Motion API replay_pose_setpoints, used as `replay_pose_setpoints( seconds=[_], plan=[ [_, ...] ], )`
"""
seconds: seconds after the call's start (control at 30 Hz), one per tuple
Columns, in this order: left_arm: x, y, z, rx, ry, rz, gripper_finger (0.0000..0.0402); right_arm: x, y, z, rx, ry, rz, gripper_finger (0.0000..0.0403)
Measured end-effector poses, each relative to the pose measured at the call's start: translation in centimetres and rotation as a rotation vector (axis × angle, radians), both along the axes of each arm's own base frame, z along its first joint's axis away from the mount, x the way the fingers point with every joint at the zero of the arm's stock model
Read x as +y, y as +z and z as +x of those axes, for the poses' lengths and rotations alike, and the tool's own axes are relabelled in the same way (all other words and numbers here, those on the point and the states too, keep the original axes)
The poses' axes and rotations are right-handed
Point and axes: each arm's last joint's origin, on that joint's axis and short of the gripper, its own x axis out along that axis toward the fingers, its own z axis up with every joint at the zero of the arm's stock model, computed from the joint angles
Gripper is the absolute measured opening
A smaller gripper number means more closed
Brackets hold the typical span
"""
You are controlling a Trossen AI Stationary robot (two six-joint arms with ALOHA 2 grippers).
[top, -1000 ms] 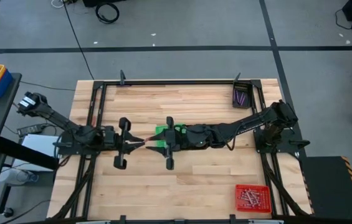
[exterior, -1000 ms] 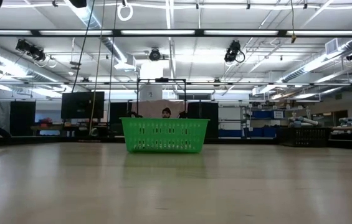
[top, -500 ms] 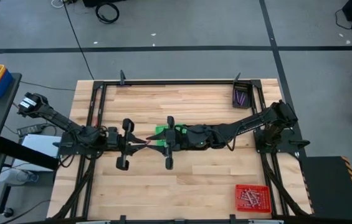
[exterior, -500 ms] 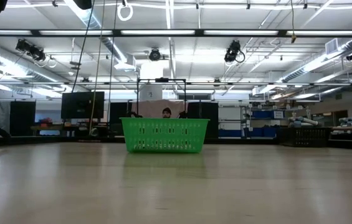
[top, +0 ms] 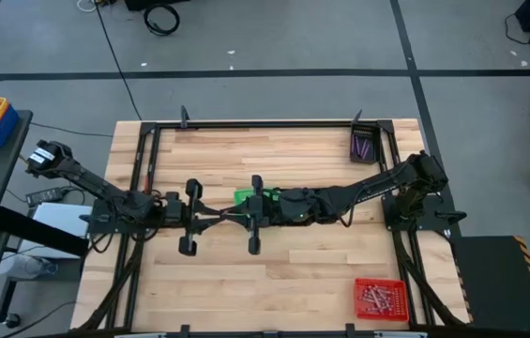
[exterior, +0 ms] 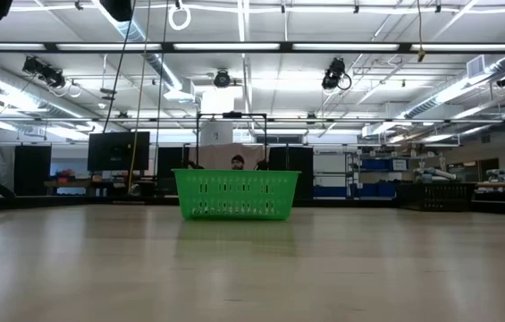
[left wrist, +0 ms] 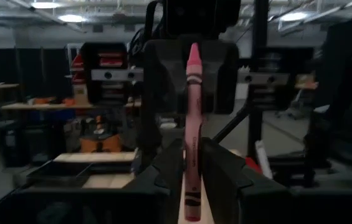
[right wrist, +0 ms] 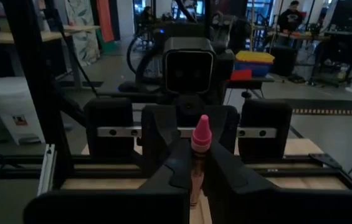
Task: Sort crayons
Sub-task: Put the pink crayon into the red basket
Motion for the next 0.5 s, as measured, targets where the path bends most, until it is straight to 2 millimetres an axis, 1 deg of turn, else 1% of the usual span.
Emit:
replay_pose_setpoints(
  seconds=[0.07, 0.13, 0.3, 0.4, 0.5],
  plan=[
    [0.1, -0.2, 0.0, 0.024, 0.035, 0.005, 0.008, 0.0, -0.2, 0.0, 0.016, -0.006, 0.003, 0.0034],
    [0.2, -0.2, -0.1, 0.033, 0.068, 0.019, 0.0103, -0.1, -0.2, 0.0, 0.021, -0.014, 0.002, 0.0039],
    [0.2, 0.0, -0.9, 0.062, 0.101, 0.063, 0.0176, 0.1, -0.9, -0.1, 0.088, -0.009, -0.01, 0.0036],
    [0.3, 0.2, -1.7, 0.139, 0.123, 0.095, 0.0213, 0.8, -1.7, -0.5, 0.166, -0.035, 0.001, 0.0033],
    [0.4, 0.5, -2.5, 0.193, 0.137, 0.123, 0.0237, 2.4, -2.5, -1.3, 0.244, -0.056, 0.023, 0.0034]
  ],
)
